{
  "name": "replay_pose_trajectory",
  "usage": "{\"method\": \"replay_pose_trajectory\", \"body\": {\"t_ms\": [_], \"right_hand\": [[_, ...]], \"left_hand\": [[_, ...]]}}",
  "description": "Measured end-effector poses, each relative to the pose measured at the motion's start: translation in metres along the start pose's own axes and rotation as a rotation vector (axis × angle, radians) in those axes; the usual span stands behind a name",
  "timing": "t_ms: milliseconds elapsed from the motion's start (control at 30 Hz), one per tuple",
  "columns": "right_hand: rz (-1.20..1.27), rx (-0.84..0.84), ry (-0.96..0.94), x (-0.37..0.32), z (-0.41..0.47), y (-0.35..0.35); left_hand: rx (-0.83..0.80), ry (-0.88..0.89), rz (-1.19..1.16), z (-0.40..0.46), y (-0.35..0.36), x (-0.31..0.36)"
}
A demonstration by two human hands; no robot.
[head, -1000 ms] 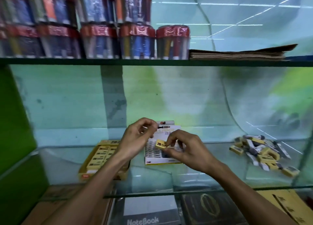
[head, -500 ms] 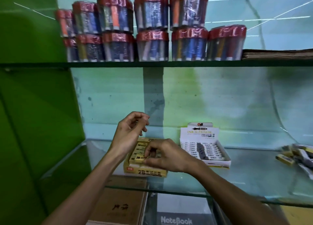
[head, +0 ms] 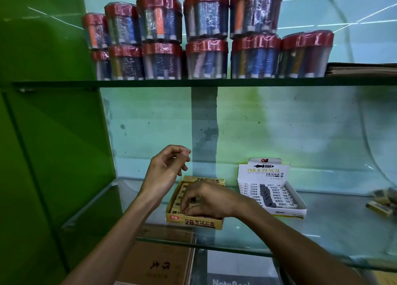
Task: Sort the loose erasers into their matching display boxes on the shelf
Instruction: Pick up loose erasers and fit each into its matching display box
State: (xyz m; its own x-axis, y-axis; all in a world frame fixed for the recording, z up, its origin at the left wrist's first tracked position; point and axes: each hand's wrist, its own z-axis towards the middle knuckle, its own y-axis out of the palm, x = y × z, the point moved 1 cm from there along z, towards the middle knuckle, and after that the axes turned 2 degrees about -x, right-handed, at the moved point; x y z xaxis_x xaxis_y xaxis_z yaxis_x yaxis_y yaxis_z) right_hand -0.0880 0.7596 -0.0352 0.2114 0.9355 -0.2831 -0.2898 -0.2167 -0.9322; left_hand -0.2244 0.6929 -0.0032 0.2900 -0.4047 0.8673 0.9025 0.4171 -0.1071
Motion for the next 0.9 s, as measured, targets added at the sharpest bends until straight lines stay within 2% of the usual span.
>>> {"method": "replay_pose_trajectory", "body": {"t_ms": [167,500,733,900], "right_hand": [[0.039,0.038,0.059,0.016,-0.022,-0.011],[-0.021,0.403,0.228,0.051,-0.140,-0.048],[-0.170,0.437,0.411,0.072,-0.216,-0.067],[-0.340,0.476,0.648,0.097,-0.282,-0.087]], "left_hand": [[-0.028,0.008,-0.013,0.001,0.012,0.000],[-0.209,0.027,-0.130,0.004,0.100,0.007],[-0.343,0.057,-0.189,0.000,0.173,0.017],[-0.451,0.030,-0.215,-0.007,0.223,0.016]]}}
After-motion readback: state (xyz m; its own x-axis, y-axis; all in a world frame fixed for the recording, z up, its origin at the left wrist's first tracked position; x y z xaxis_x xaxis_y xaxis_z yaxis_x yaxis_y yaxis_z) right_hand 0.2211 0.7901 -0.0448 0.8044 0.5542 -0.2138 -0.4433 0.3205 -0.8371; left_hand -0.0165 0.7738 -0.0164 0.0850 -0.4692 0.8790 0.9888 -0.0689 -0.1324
